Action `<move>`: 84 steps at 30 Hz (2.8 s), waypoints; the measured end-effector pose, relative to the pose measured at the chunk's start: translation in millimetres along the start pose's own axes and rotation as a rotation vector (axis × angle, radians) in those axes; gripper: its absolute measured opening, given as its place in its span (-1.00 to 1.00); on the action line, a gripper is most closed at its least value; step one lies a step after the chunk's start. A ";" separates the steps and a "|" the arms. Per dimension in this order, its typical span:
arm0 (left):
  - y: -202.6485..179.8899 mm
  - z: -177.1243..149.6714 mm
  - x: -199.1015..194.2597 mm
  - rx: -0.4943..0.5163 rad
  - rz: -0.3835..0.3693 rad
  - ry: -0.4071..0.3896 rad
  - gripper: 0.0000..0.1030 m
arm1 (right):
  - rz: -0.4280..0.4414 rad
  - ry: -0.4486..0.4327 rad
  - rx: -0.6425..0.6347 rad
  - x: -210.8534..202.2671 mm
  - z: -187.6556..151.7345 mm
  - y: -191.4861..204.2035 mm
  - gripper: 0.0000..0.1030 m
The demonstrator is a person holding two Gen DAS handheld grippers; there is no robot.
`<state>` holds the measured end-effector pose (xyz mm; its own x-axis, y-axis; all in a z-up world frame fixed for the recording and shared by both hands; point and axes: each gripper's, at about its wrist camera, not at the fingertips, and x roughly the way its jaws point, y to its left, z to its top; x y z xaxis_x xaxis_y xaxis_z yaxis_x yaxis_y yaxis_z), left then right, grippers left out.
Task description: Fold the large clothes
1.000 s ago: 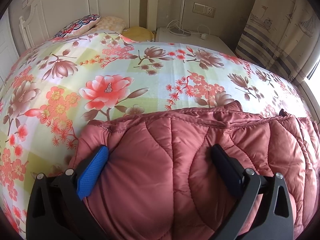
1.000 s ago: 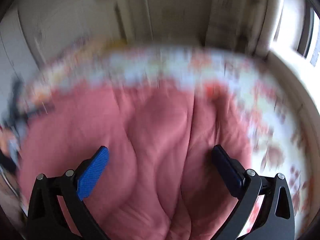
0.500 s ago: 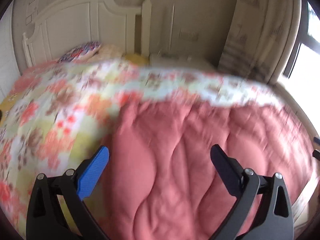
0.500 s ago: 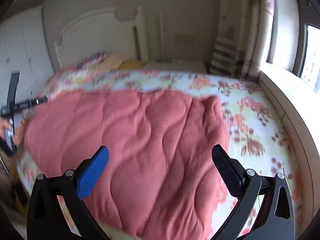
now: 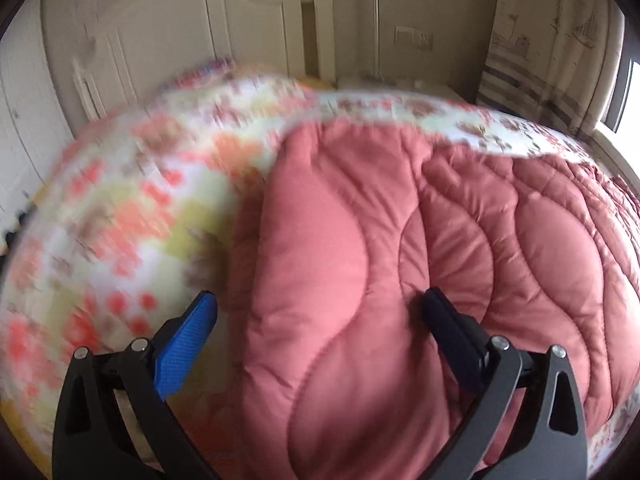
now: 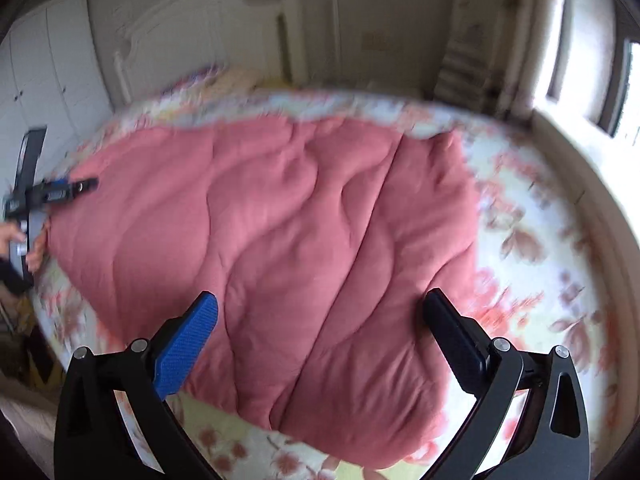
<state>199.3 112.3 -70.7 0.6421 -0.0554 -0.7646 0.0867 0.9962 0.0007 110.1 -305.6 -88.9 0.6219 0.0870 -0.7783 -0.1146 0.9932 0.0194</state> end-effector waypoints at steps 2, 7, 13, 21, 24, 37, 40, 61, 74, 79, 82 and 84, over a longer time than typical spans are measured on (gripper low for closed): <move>13.8 -2.1 5.8 -0.098 -0.072 0.036 0.96 | -0.008 -0.024 0.008 2.3 -2.9 2.1 0.91; 6.8 11.4 -34.8 -0.091 0.005 -0.077 0.93 | -0.017 -0.042 0.009 -15.5 11.9 5.3 0.91; -48.7 57.5 -72.7 0.045 -0.090 -0.248 0.96 | 0.064 -0.155 0.032 -29.4 56.9 22.9 0.91; -129.9 64.9 33.7 0.216 -0.020 -0.052 0.96 | -0.001 -0.008 -0.109 53.8 95.2 81.5 0.91; -118.7 58.8 55.7 0.151 -0.063 -0.017 0.96 | 0.054 -0.055 -0.064 60.8 83.0 73.3 0.91; -118.3 57.0 55.4 0.149 -0.071 -0.012 0.96 | -0.048 -0.089 0.006 53.5 153.2 44.0 0.91; -118.4 57.0 55.1 0.146 -0.074 -0.014 0.96 | -0.112 0.063 0.040 111.0 146.8 29.5 0.91; -118.0 65.6 50.0 0.155 -0.080 0.031 0.96 | -0.110 0.029 0.051 113.6 142.7 27.7 0.91; -26.3 110.2 112.7 -0.036 -0.116 0.133 0.96 | -0.107 0.027 0.057 113.7 143.6 27.6 0.91; -34.0 109.0 110.9 -0.007 -0.078 0.112 0.96 | -0.107 0.028 0.056 113.5 143.6 27.2 0.91; -33.2 108.3 112.1 -0.009 -0.081 0.112 0.96 | -0.099 0.042 0.065 111.3 145.4 26.5 0.91; -32.2 108.0 111.3 -0.009 -0.081 0.111 0.96 | -0.106 0.042 0.112 98.2 147.2 28.1 0.91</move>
<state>350.3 66.9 -86.3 0.5449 -0.1282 -0.8286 0.1275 0.9894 -0.0692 282.1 -257.7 -72.4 0.5924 -0.0199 -0.8054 0.0388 0.9992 0.0039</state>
